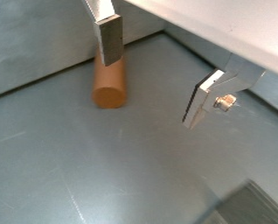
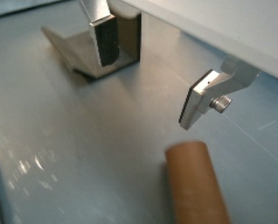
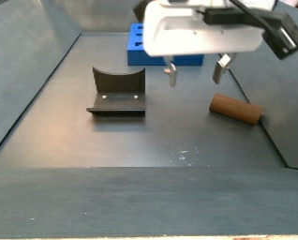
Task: Pick up the round object. Move up. Place the round object on the fixture. Regrasp the round object. Move to above the board. Insert the round object.
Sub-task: Pick up the round object.
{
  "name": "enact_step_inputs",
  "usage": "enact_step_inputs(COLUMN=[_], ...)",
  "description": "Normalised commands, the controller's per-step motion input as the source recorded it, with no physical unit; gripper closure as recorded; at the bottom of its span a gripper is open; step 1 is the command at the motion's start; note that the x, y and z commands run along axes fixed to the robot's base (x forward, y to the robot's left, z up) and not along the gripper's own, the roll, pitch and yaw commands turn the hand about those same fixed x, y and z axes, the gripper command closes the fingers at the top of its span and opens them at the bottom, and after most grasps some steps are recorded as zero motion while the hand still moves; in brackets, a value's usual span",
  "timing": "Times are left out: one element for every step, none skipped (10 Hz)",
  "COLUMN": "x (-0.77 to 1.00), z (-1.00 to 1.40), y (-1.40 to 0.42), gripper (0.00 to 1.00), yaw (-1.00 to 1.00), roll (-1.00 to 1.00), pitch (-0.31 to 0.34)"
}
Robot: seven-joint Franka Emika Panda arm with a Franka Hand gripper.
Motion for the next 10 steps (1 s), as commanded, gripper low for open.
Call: enact_step_inputs(x=[-0.45,-0.48,-0.51,-0.53,-0.49,-0.47,-0.23,-0.13,-0.05,0.00], z=[-0.68,-0.74,-0.66,-0.57,-0.38,-0.23,-0.24,-0.26,-0.30,-0.45], y=[-0.10,-0.07,0.00,0.05,0.07,0.08,0.00,0.00,0.00,0.00], gripper=[0.00,0.00,0.00,0.00,0.00,0.00,0.00,0.00,0.00,0.00], yaw=[0.73,0.73,0.63,0.59,0.62,0.61,0.39,0.25,0.21,0.20], roll=[0.02,0.05,0.28,0.34,0.28,0.21,0.18,0.13,0.11,0.21], pitch=[-0.283,-0.309,-0.340,-0.343,-0.306,-0.294,-0.249,-0.180,-0.149,-0.106])
